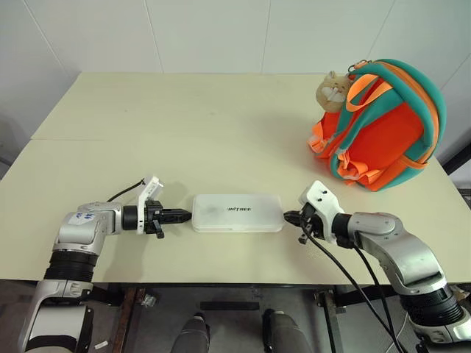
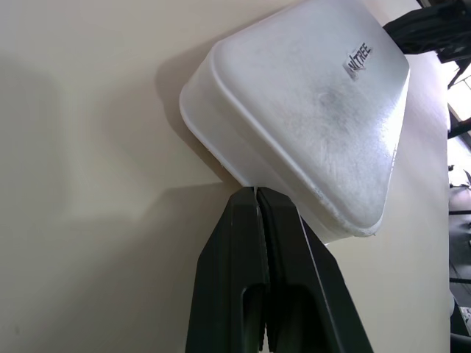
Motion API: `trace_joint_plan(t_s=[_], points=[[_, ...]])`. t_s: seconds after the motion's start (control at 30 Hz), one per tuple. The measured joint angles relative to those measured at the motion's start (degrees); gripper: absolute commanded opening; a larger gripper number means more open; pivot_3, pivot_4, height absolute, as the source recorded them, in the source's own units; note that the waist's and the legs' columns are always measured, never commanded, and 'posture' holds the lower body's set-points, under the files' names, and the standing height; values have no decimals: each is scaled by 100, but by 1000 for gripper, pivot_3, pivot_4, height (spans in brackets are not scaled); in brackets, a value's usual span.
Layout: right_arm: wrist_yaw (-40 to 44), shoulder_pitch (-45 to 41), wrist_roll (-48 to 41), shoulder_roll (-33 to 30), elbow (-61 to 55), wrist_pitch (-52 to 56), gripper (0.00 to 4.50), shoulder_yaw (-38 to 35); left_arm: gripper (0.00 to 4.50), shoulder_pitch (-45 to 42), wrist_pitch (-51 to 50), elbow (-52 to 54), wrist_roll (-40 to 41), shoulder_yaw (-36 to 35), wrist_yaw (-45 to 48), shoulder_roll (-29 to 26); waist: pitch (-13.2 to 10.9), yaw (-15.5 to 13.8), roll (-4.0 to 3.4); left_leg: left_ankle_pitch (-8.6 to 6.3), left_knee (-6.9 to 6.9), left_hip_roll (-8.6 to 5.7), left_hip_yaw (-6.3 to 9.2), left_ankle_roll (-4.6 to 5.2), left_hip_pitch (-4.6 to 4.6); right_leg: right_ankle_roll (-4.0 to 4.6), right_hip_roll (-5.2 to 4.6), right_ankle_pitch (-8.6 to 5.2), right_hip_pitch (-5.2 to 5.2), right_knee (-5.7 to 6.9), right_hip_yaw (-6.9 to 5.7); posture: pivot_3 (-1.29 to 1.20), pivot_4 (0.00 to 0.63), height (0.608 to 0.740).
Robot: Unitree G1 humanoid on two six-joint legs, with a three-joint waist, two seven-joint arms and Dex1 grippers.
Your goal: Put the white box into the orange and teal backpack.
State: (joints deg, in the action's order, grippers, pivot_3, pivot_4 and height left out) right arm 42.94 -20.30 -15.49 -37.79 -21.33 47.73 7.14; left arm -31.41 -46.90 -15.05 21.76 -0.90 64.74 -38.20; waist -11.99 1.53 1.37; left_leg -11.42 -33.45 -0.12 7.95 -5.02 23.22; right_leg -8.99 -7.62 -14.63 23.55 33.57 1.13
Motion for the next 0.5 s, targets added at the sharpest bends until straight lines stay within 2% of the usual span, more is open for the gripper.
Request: trace_joint_plan(t_s=[0.5], points=[[115, 188, -141, -236, -110, 60, 0, -65, 47, 114, -565, 552, 103, 151, -117, -103, 0, -4, 0, -1, -2, 0, -4, 0, 1, 48, 0, -26, -1, -4, 3, 0, 150, 740]])
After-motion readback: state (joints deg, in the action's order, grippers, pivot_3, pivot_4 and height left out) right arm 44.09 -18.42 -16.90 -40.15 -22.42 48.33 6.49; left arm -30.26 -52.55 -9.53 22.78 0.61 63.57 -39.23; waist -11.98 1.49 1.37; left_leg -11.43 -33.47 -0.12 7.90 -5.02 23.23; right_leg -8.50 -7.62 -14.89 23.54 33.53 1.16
